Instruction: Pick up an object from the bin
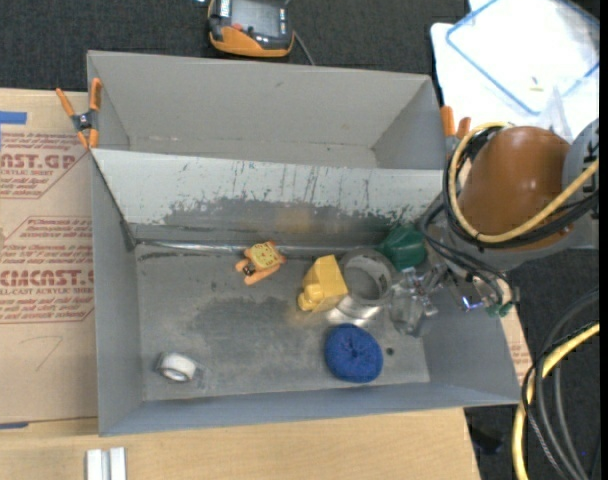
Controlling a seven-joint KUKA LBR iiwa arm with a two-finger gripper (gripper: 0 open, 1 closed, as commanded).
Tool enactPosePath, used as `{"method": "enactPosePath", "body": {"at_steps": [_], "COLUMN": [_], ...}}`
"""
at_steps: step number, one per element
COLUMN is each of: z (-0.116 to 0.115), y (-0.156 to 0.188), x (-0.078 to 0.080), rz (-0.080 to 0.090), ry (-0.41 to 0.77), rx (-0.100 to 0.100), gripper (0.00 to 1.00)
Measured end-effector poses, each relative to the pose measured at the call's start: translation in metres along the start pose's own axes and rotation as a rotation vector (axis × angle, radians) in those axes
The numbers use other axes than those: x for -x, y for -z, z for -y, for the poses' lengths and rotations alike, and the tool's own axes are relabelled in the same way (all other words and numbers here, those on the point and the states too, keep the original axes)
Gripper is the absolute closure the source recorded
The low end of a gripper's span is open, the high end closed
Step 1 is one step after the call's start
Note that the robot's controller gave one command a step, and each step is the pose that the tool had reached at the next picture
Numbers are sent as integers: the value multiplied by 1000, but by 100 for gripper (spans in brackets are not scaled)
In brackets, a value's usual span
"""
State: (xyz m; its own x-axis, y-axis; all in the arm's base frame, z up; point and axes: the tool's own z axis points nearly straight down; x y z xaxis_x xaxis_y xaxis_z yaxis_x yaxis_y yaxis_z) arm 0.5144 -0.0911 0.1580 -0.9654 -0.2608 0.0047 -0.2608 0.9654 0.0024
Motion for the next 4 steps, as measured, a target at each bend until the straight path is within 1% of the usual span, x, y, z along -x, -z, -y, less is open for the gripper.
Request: {"method": "enactPosePath", "body": {"at_steps": [1,2,3,4], "z": [21,27,-14,0], "y": [-51,-63,-86,-81], "x": [32,37,58,46], "rz": [7,4,8,9], "ry": [104,78,44,55], "rx": [0,1,2,-1], "gripper": [0,0,0,100]}}
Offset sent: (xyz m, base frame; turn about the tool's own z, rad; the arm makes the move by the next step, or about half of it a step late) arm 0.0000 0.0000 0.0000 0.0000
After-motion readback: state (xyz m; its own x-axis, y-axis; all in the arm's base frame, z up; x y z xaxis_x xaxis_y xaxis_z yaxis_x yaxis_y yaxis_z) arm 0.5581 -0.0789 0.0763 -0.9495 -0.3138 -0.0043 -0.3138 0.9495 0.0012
